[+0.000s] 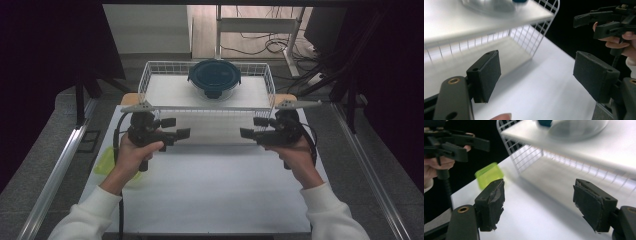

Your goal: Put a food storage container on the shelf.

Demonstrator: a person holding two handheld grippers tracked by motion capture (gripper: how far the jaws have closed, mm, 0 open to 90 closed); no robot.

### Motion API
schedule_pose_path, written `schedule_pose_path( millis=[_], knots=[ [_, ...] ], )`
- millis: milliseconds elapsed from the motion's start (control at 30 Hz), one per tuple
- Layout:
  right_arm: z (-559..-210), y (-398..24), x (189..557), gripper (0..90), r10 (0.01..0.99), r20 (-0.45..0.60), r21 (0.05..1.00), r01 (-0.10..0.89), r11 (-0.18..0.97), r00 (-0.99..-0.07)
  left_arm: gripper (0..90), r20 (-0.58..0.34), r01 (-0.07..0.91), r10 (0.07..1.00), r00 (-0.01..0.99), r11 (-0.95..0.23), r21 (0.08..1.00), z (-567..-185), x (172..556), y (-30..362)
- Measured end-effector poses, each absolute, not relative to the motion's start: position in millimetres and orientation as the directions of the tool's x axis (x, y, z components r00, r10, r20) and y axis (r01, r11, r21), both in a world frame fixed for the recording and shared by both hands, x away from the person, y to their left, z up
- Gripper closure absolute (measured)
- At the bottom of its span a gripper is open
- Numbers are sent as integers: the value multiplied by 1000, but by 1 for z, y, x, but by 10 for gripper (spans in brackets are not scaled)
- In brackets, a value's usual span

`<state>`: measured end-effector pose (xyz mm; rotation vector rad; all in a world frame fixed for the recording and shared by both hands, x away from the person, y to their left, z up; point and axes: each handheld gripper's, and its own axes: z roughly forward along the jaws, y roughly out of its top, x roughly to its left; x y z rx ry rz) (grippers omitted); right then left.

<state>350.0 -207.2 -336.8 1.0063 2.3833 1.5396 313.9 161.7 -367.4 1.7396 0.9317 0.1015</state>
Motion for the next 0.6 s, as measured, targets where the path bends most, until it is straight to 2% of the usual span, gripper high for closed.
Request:
schedule_pose_path(
  millis=[200,400,600],
  knots=[
    [-362,-212,324,253,582,229,845,456,279,-780,209,-287,521,664,690,-181,834,-391,286,156],
    [-382,-220,308,257,599,206,838,456,300,-773,210,-268,550,687,675,-227,804,-416,272,155],
    [-404,-224,301,259,602,229,814,490,313,-765,213,-272,574,700,660,-237,783,-433,264,155]
  ],
)
